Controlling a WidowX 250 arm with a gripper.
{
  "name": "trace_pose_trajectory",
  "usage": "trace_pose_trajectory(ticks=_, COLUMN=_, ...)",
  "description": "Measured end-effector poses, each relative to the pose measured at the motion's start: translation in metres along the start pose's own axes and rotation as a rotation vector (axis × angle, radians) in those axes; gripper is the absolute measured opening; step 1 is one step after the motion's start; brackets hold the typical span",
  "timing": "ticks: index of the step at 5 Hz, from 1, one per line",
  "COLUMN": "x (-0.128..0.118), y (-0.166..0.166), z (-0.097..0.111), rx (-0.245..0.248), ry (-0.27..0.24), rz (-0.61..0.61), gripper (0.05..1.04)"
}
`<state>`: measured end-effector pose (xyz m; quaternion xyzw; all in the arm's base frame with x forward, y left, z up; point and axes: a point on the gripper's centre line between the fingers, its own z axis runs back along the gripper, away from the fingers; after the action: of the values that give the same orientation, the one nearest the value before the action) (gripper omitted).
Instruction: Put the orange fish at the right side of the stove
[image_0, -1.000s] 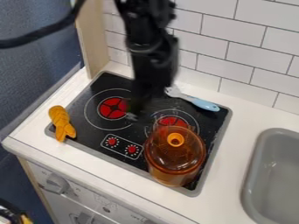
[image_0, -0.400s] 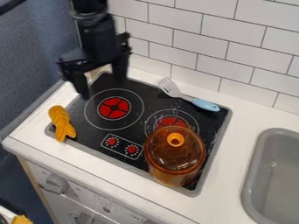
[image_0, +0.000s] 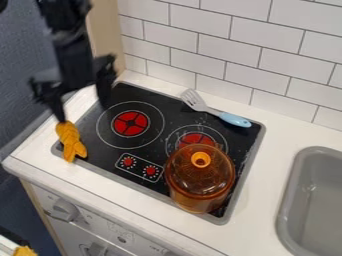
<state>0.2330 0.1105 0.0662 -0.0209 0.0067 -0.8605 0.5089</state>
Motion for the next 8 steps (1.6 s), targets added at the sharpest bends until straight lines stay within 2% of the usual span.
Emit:
trace_pose_trajectory(ticks=1, x=-0.006, y=-0.002, z=-0.007, rx=0.038, ry=0.009, rz=0.014, gripper=0.999)
trace_pose_trajectory(ticks=2, x=-0.006, y=-0.004, z=-0.016, rx=0.015, ry=-0.016, rz=0.018, gripper=0.999)
trace_pose_trajectory(ticks=3, x=-0.015, y=-0.003, z=-0.027, rx=0.012, ry=-0.033, rz=0.018, gripper=0.999)
trace_pose_trajectory(ticks=4, x=-0.022, y=-0.003, z=-0.047, rx=-0.035, ry=-0.042, rz=0.016, gripper=0.999)
trace_pose_trajectory(ticks=6, x=-0.032, y=-0.005, z=-0.063, rx=-0.071, ry=-0.033, rz=0.046, gripper=0.999)
trace_pose_trajectory(ticks=7, x=-0.036, y=-0.005, z=-0.069, rx=-0.091, ry=-0.036, rz=0.059, gripper=0.951)
trace_pose_trajectory(ticks=8, x=-0.039, y=-0.005, z=-0.071, rx=-0.111, ry=-0.042, rz=0.082, gripper=0.656)
